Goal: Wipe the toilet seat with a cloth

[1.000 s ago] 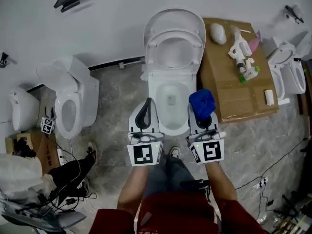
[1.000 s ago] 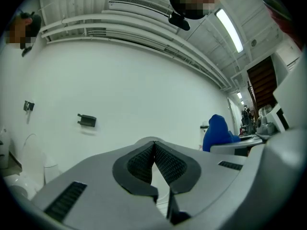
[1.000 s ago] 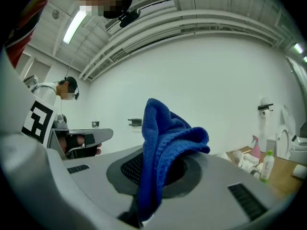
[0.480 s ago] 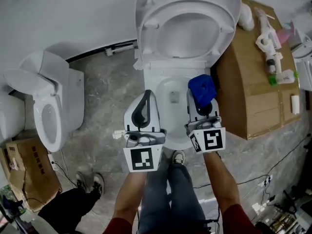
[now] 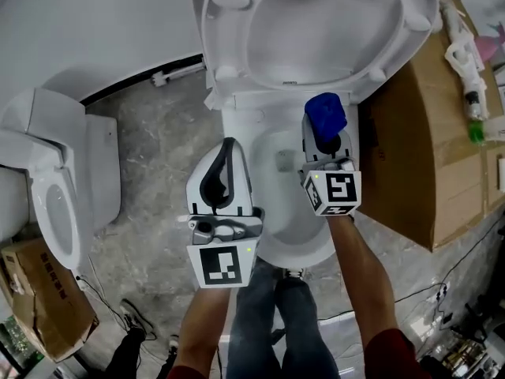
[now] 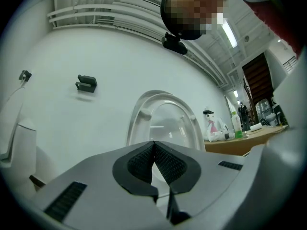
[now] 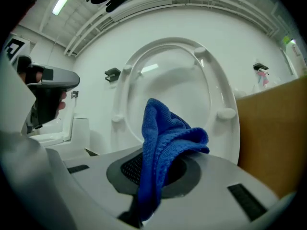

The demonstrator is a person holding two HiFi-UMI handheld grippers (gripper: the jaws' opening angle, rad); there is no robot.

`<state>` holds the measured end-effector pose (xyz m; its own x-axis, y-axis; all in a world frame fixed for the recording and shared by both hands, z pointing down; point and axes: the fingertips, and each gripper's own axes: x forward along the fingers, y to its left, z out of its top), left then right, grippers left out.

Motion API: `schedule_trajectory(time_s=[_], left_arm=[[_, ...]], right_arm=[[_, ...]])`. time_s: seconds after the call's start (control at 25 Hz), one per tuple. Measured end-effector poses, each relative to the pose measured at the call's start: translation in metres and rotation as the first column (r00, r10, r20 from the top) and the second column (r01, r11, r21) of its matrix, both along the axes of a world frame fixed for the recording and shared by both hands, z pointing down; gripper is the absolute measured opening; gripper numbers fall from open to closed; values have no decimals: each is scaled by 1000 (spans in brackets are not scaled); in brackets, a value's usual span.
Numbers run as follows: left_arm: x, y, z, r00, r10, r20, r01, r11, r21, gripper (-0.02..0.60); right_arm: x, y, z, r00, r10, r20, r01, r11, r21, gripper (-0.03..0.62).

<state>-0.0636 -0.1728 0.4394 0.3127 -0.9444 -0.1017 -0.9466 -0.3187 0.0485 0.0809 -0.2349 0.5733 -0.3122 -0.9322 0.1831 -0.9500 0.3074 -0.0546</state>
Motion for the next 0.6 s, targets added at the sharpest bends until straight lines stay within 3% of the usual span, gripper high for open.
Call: schedule_trajectory(time_s=[0.28, 0.6], left_arm=[[-3, -8, 27, 1000, 7, 4, -7, 1000, -19, 15], [-20, -14, 27, 1000, -19, 5, 19, 999, -28, 16]], right_arm=[[11, -34, 51, 997, 64, -43, -67, 995, -68, 54], [-20, -53, 68, 995, 89, 51, -81, 987, -141, 54]])
